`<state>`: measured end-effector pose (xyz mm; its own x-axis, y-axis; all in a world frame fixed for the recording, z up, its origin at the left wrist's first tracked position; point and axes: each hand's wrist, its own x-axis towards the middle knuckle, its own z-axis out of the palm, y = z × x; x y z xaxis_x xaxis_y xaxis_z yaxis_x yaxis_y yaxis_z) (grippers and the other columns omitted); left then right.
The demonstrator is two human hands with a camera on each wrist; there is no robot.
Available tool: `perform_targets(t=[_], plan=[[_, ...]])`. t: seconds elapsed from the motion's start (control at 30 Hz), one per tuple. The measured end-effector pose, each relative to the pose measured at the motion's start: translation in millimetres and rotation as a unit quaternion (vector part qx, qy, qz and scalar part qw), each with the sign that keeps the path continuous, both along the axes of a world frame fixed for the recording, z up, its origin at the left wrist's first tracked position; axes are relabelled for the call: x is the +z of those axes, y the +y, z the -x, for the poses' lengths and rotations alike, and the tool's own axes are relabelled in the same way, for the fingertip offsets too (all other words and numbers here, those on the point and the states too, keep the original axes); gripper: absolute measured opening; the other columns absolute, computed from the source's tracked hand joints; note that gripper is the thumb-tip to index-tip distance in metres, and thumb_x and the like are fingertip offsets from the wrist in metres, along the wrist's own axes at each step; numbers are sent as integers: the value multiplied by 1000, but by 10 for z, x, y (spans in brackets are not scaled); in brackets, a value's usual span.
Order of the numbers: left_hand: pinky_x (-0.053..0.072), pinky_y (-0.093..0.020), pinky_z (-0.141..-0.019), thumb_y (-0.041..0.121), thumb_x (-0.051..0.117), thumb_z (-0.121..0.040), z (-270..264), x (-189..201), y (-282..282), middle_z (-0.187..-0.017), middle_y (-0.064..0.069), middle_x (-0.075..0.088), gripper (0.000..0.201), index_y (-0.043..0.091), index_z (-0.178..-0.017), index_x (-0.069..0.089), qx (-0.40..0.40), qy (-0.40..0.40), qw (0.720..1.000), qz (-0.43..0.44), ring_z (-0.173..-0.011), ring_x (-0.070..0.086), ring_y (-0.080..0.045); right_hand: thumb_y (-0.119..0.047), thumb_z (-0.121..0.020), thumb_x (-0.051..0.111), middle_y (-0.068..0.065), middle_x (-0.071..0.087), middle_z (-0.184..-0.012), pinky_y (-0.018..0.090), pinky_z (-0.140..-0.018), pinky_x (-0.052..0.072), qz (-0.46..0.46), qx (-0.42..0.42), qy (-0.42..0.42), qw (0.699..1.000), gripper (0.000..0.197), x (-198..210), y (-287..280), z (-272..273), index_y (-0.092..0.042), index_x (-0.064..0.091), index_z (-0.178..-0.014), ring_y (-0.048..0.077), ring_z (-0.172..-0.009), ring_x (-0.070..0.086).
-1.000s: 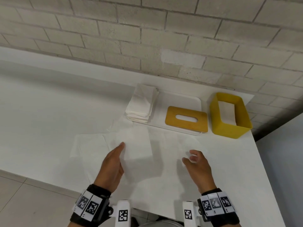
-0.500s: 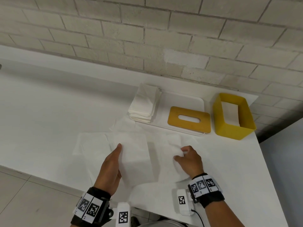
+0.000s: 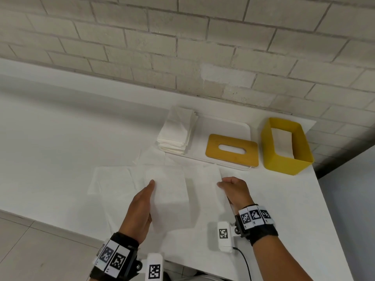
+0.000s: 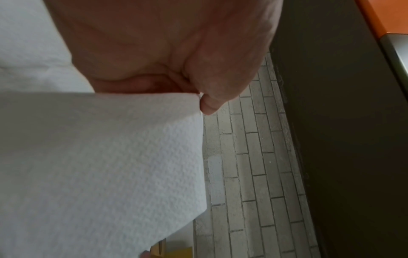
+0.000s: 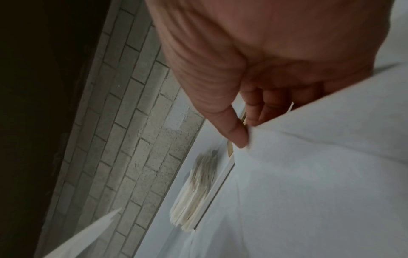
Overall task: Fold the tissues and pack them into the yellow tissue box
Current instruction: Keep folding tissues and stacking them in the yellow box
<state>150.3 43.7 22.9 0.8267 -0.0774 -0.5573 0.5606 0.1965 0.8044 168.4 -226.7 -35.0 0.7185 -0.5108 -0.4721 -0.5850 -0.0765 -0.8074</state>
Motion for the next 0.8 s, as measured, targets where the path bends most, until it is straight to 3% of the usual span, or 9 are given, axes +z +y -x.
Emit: perform_targets(t=[0.1, 0.17, 0.33, 0.43, 0.57, 0.67, 0.73, 0.8], plan=[[54, -39, -90, 45, 49, -105, 0, -1, -5, -113, -3, 79, 40, 18, -123, 72, -3, 0, 1000, -3, -112, 71, -25, -17, -90, 71, 0, 73, -91, 30, -81, 52, 27, 19, -19, 999, 7, 46, -3, 3, -14, 74, -95, 20, -90, 66], [54, -39, -90, 45, 48, -105, -6, -1, -12, -113, -3, 79, 40, 18, -123, 72, -7, 0, 1000, -4, -112, 71, -24, -23, -90, 70, -7, 73, -88, 27, -77, 47, 94, 38, -24, 995, 6, 92, -11, 14, -19, 74, -89, 15, -89, 66], [54, -38, -86, 44, 48, -105, -16, -5, -5, -114, -4, 78, 39, 18, -121, 73, -6, -4, 1000, -4, -110, 71, -24, -36, -95, 64, -10, 69, -82, 28, -70, 43, 295, 103, 24, 950, 19, 174, -102, 119, -25, 65, -78, 17, -82, 62], [54, -38, -83, 44, 49, -105, -17, -18, 10, -114, -5, 78, 39, 17, -122, 72, -2, -4, 1000, -3, -110, 71, -25, -42, -94, 64, -4, 67, -81, 30, -68, 42, 337, 124, 59, 932, 27, 179, -211, 213, -22, 61, -77, 20, -80, 61], [54, -37, -83, 44, 49, -105, -25, -28, 12, -113, -3, 79, 39, 18, -122, 72, -5, -4, 1000, -5, -109, 71, -24, -43, -93, 66, -4, 66, -75, 29, -65, 42, 338, 145, 60, 928, 31, 228, -302, 304, -21, 59, -73, 19, -77, 62], [55, -42, -93, 45, 48, -106, -27, -21, 9, -114, -2, 78, 39, 19, -123, 72, -11, -5, 1000, -8, -112, 71, -25, -38, -91, 71, -6, 64, -66, 27, -59, 40, 306, 151, -6, 940, 31, 313, -288, 370, -18, 62, -69, 12, -68, 60], [52, -46, -102, 45, 47, -106, -30, -14, 9, -114, -2, 78, 39, 20, -123, 72, -13, -5, 1000, -9, -113, 70, -25, -33, -92, 71, 0, 67, -67, 27, -63, 45, 217, 119, -74, 966, 31, 373, -288, 413, -13, 63, -70, 15, -67, 61], [49, -49, -108, 45, 47, -106, -47, -21, 19, -116, -1, 78, 39, 21, -124, 71, -10, -5, 1000, -11, -115, 70, -25, -26, -97, 66, 11, 71, -79, 31, -73, 50, 20, 57, -150, 987, 28, 466, -264, 459, -7, 62, -76, 21, -76, 65]])
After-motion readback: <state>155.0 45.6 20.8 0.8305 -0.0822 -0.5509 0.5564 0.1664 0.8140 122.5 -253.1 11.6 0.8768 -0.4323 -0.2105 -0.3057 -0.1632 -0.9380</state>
